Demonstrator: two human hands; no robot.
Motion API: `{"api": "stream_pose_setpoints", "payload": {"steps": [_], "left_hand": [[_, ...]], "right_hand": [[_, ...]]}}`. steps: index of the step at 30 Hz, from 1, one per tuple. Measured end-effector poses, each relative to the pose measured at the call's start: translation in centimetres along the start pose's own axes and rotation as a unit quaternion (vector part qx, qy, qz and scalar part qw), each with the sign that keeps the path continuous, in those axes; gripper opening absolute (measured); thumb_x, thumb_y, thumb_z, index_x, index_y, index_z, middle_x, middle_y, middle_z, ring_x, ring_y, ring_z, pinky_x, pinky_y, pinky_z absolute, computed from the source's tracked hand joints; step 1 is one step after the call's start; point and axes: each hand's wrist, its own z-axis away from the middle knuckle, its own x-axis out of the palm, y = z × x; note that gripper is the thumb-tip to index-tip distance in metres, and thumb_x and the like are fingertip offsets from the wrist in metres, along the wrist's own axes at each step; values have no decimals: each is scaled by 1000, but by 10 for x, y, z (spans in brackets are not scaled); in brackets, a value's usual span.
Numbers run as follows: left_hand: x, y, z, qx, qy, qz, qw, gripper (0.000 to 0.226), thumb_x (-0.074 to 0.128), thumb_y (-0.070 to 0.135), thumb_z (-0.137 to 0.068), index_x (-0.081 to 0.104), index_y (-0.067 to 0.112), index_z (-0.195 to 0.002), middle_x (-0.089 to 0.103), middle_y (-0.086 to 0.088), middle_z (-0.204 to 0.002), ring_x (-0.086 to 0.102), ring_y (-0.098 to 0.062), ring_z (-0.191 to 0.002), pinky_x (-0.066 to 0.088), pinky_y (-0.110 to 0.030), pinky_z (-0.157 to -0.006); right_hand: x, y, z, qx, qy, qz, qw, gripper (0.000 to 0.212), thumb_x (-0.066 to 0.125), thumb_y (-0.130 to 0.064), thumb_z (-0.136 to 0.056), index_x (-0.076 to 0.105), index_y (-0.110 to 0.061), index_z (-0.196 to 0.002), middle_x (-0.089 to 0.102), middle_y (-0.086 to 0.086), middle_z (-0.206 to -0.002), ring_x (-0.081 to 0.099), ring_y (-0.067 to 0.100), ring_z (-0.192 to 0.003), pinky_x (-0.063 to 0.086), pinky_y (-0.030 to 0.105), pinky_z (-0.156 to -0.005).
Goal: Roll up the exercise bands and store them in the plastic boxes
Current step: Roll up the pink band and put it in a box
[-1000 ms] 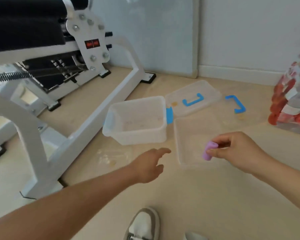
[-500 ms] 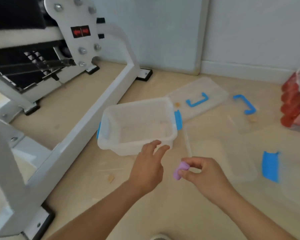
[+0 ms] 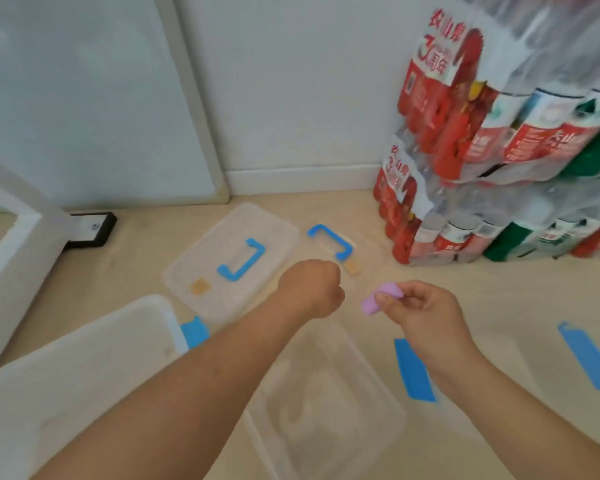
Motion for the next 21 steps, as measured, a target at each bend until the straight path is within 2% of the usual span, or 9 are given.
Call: {"api": "stream_pose_setpoints", "payload": {"steps": [2,5,8,10,12,14,16,18,21], "left_hand": [[17,10,-35,-23,-55,-34,998,43,52,34,-88,48,15,-126,50,-10,-126,52,-30,-116,45,-37,-89],[35,6,-74,-93,-87,2,992,65,59,39,-84,30,15,-138,35,-15,-135,45,-33,-123,43,-41,-93],[39,-7,-99,-201,-24,166,965,65,56,38,-87,26,8,-137,27,-16,-141,37,-31,-129,40,-36,-96],[38,-10,-105,-292,46,263,918,58,59,20,-85,25,8,-131,25,-16,-139,39,-29,-126,44,-35,-90],[35,-6,-107,-337,84,308,886,55,56,7,-84,24,7,-129,23,-16,-138,36,-29,-127,46,-37,-87],[31,-4,-108,-360,95,360,855,55,55,4,-83,24,8,-128,24,-16,-136,41,-33,-120,46,-39,-82],[28,-8,-108,-400,123,469,778,62,61,7,-77,25,14,-126,31,-19,-134,52,-34,-103,47,-38,-79],[21,-14,-103,-398,157,599,677,64,63,10,-67,27,24,-118,44,-18,-127,60,-33,-90,53,-39,-78],[2,-16,-73,-314,196,735,569,58,55,-3,-74,28,26,-117,53,-12,-91,54,-21,-61,44,-28,-56]], "right_hand": [[-5,8,-5,8,21,14,1000,8,64,1,-84,66,1,-76,75,4,-72,67,1,-69,42,3,-65],[-10,24,-6,13,33,51,998,18,63,2,-82,61,-9,-70,74,5,-71,69,8,-75,46,18,-75],[-13,35,-5,14,38,76,996,16,63,1,-83,60,-11,-72,74,1,-72,69,6,-78,48,20,-79],[-10,38,-4,24,48,51,997,10,64,1,-82,62,-5,-75,75,1,-72,69,2,-76,46,11,-73],[-7,38,-1,38,57,9,998,6,64,4,-82,63,2,-77,75,5,-72,67,0,-70,44,6,-69],[-7,38,2,62,62,-38,995,3,64,3,-82,64,4,-80,75,7,-72,65,9,-68,47,17,-71],[-13,35,5,100,66,-89,989,5,64,-1,-85,67,3,-86,76,5,-75,64,14,-71,51,29,-73],[-24,28,7,137,50,-135,980,14,62,-6,-86,68,5,-93,76,7,-83,68,14,-83,52,28,-80],[-37,13,5,174,-11,-189,966,21,63,-16,-84,71,1,-93,75,7,-98,64,17,-105,51,31,-89]]}}
